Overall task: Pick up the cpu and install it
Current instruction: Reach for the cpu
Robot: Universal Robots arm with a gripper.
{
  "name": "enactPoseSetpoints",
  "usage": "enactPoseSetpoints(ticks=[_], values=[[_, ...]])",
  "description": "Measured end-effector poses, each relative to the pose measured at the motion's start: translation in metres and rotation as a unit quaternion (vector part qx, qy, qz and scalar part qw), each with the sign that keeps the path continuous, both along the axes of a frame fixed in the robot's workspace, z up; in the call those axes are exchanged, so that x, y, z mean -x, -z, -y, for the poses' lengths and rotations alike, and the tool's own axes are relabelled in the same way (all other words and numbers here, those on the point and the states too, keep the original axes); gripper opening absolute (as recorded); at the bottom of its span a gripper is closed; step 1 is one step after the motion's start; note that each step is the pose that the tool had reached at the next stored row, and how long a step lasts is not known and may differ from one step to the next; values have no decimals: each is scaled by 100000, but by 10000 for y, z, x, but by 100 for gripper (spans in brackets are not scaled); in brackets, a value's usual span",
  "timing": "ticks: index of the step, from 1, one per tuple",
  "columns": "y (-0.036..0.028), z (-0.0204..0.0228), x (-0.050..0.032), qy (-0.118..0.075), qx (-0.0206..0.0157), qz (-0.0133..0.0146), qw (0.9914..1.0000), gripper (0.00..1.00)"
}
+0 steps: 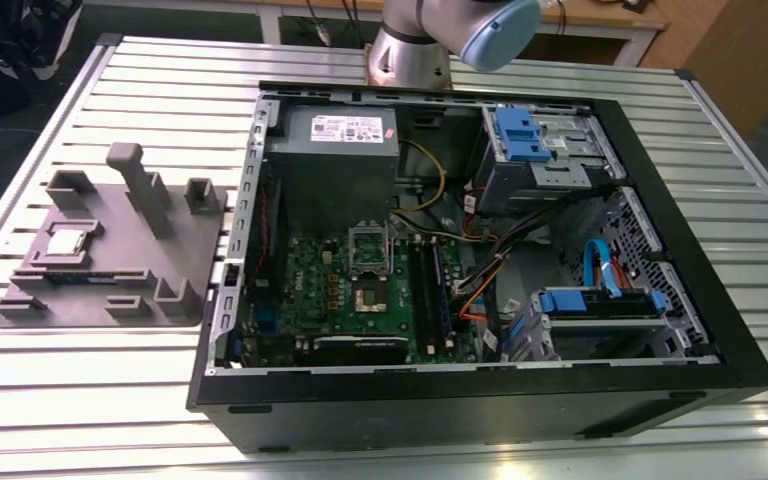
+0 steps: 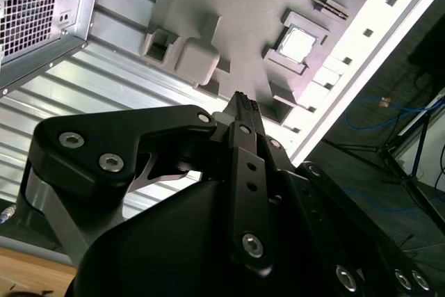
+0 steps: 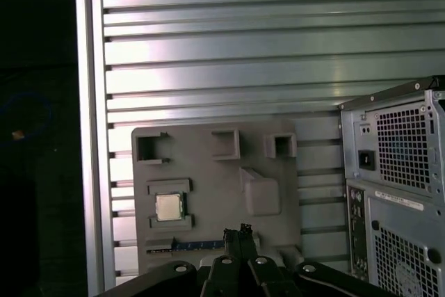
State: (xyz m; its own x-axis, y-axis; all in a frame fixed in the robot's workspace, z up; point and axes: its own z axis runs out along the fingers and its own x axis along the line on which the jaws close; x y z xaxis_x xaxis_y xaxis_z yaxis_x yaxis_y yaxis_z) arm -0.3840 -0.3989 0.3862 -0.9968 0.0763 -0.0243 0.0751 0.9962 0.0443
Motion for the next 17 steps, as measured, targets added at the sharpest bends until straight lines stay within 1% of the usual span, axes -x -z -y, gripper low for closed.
enactPoseSetpoints(ticks=[3, 6, 17], values=[[2, 0, 43, -2, -1, 0, 100000, 11], [4, 0, 112, -2, -5, 5, 100000, 11], [15, 0, 486, 1, -3, 2, 100000, 11]])
